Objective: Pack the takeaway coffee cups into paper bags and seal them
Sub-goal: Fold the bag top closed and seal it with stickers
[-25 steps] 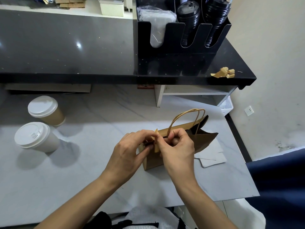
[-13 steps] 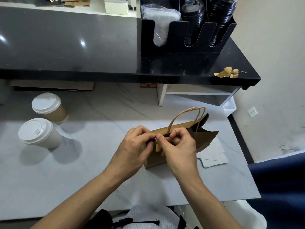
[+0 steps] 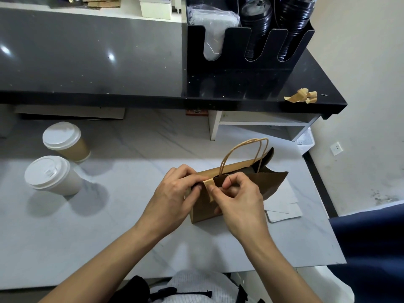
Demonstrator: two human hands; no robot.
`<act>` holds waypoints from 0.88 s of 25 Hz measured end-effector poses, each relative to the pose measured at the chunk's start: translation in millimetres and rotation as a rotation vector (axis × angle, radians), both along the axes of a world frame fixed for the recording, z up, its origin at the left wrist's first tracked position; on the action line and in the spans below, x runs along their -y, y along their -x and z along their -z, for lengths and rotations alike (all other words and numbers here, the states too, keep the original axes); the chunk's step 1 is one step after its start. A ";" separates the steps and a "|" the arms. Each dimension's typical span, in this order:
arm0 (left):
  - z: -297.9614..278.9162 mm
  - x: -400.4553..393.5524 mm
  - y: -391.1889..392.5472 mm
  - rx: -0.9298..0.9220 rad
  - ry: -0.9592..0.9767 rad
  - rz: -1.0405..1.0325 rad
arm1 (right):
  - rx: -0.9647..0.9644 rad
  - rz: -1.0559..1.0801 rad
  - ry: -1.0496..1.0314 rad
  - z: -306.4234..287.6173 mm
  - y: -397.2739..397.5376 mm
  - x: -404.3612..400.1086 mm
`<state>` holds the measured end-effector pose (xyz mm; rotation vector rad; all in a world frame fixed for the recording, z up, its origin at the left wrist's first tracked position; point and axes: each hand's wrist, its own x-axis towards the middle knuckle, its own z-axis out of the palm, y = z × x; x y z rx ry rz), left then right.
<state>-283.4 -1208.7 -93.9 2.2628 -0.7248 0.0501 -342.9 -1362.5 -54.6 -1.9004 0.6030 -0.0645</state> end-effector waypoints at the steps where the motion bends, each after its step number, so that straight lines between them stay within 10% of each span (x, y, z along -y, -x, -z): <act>1: -0.2 -0.1 0.1 -0.002 -0.003 0.000 | 0.002 0.001 0.025 1.8 0.1 0.3; 22: -3.4 9.3 -16.3 0.259 -0.150 0.059 | 0.048 0.006 0.278 32.3 -0.3 9.4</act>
